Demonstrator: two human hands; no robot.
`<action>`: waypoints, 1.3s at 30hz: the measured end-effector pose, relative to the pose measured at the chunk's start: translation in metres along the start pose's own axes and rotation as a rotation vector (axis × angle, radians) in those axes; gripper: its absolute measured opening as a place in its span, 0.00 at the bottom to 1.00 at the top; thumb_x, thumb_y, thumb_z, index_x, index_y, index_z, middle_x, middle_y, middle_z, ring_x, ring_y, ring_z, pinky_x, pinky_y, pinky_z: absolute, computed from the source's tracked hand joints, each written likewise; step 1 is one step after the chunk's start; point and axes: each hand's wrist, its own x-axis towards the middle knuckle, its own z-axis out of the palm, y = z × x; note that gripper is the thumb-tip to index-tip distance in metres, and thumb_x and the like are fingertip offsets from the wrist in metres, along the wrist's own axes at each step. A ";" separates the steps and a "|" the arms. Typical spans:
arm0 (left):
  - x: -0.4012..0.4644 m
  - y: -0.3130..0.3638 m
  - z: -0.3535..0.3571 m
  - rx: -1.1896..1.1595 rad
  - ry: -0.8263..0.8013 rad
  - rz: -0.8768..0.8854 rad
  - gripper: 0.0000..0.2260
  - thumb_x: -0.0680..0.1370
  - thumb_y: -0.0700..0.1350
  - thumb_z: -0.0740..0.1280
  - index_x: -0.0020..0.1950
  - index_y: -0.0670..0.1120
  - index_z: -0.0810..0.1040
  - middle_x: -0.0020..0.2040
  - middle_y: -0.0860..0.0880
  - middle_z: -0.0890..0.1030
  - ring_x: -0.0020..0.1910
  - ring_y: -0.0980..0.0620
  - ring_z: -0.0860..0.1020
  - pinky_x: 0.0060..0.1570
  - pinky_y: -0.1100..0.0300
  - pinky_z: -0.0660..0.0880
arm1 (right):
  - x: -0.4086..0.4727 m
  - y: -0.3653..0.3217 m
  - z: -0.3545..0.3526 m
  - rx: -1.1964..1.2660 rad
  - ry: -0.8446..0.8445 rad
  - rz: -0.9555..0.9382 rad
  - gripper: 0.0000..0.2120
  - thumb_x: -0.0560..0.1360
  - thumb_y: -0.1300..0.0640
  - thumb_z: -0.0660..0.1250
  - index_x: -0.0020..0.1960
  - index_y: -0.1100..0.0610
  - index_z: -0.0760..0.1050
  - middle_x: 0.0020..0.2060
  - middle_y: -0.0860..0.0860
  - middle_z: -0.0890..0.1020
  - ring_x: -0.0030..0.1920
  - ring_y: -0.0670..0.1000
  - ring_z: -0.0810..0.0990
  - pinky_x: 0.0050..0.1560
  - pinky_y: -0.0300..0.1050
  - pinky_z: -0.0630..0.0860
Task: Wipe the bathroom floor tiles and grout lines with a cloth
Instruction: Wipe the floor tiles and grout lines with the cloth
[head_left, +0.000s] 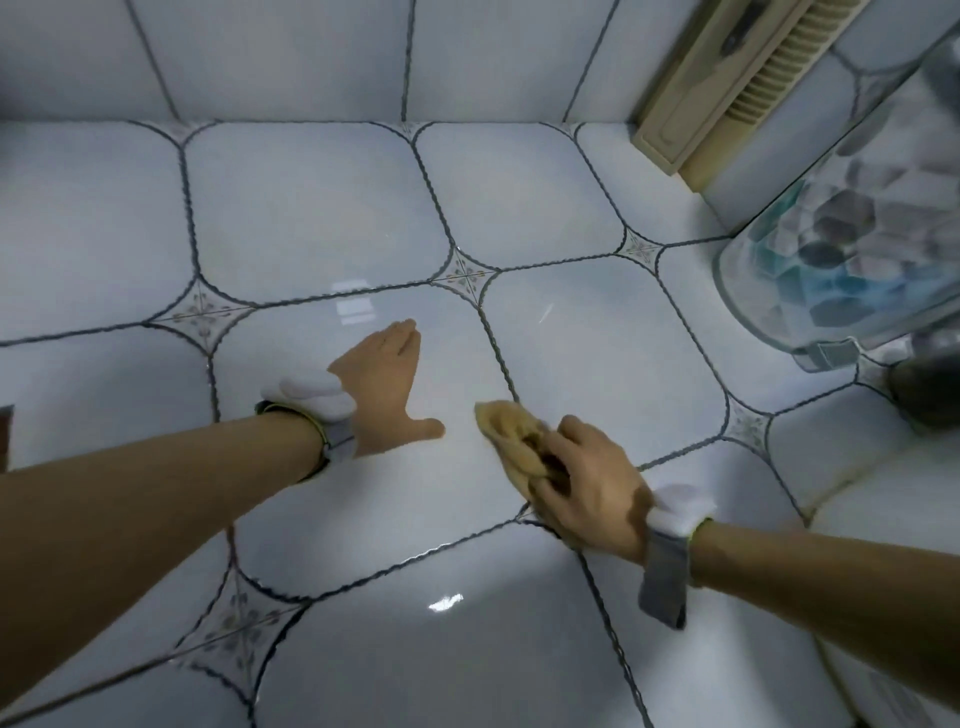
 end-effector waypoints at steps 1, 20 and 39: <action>-0.013 -0.015 -0.001 -0.018 0.030 -0.013 0.50 0.65 0.74 0.59 0.75 0.41 0.55 0.76 0.46 0.57 0.74 0.47 0.59 0.72 0.52 0.60 | -0.001 -0.003 0.002 0.015 -0.047 -0.100 0.08 0.72 0.51 0.65 0.44 0.50 0.66 0.39 0.44 0.64 0.35 0.48 0.65 0.37 0.41 0.62; -0.153 -0.113 0.018 -0.095 0.046 -0.248 0.45 0.73 0.68 0.61 0.78 0.44 0.46 0.79 0.50 0.46 0.77 0.53 0.47 0.76 0.58 0.46 | 0.028 -0.121 0.048 -0.050 -0.184 -0.859 0.08 0.75 0.56 0.69 0.52 0.56 0.76 0.55 0.54 0.71 0.50 0.57 0.72 0.40 0.49 0.75; -0.179 -0.157 0.000 -0.185 0.170 -0.388 0.28 0.80 0.56 0.58 0.76 0.44 0.60 0.76 0.50 0.61 0.74 0.52 0.60 0.71 0.60 0.55 | 0.052 -0.212 0.076 0.032 -0.281 -0.948 0.08 0.74 0.55 0.69 0.52 0.55 0.77 0.53 0.54 0.75 0.49 0.56 0.75 0.34 0.51 0.78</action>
